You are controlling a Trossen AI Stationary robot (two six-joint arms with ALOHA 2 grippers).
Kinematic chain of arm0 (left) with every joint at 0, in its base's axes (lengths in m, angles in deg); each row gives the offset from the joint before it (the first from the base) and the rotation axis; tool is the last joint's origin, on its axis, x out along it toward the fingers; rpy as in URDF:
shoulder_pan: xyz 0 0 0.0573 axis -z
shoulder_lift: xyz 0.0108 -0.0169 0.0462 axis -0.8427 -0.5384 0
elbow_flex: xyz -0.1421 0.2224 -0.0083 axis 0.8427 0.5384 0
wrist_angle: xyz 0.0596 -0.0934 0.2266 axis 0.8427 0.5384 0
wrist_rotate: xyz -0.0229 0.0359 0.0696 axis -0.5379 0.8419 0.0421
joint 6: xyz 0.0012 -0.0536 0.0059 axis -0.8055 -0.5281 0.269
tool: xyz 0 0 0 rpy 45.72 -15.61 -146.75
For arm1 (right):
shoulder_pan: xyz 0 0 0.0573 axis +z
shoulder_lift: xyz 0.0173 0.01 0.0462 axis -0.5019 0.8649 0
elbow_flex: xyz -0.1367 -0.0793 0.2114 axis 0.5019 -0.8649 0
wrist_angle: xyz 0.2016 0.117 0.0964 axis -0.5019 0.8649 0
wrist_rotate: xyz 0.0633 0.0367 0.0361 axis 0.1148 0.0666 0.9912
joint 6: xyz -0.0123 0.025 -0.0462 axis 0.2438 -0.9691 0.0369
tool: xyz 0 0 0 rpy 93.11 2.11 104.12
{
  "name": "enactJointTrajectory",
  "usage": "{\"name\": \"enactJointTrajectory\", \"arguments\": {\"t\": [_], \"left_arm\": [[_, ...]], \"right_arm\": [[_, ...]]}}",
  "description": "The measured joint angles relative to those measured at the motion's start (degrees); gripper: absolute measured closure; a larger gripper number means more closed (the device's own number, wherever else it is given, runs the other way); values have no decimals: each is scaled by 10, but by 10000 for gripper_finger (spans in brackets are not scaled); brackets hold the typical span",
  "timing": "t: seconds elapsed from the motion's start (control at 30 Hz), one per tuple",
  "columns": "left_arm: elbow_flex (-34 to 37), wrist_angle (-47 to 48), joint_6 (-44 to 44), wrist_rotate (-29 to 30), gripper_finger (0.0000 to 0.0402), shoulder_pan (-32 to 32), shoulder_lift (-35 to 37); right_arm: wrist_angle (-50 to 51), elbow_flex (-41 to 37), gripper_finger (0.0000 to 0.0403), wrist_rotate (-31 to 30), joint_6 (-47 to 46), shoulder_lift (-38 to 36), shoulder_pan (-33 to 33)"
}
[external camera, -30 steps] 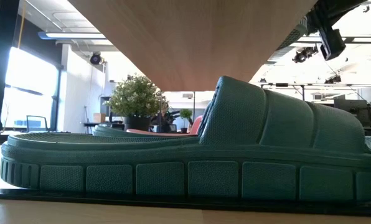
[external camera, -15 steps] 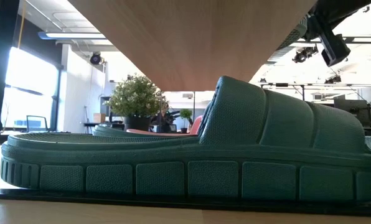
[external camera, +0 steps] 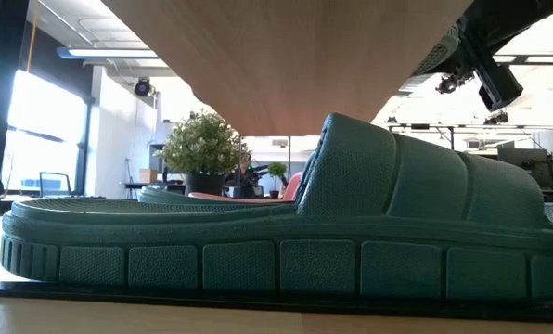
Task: Pick and place slides into the shelf
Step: Put the green slide on the shelf aligned with the other green slide
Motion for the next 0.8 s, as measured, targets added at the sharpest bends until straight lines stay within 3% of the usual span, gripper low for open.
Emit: {"name": "enactJointTrajectory", "arguments": {"t": [0.3,0.53,0.8], "left_arm": [[0,2,0,0,144,0,0],[0,2,1,0,144,0,0],[0,2,-1,-8,144,0,0]], "right_arm": [[-3,0,334,-9,15,-4,7],[2,0,329,22,30,-4,7],[24,0,287,39,30,-4,7]]}}
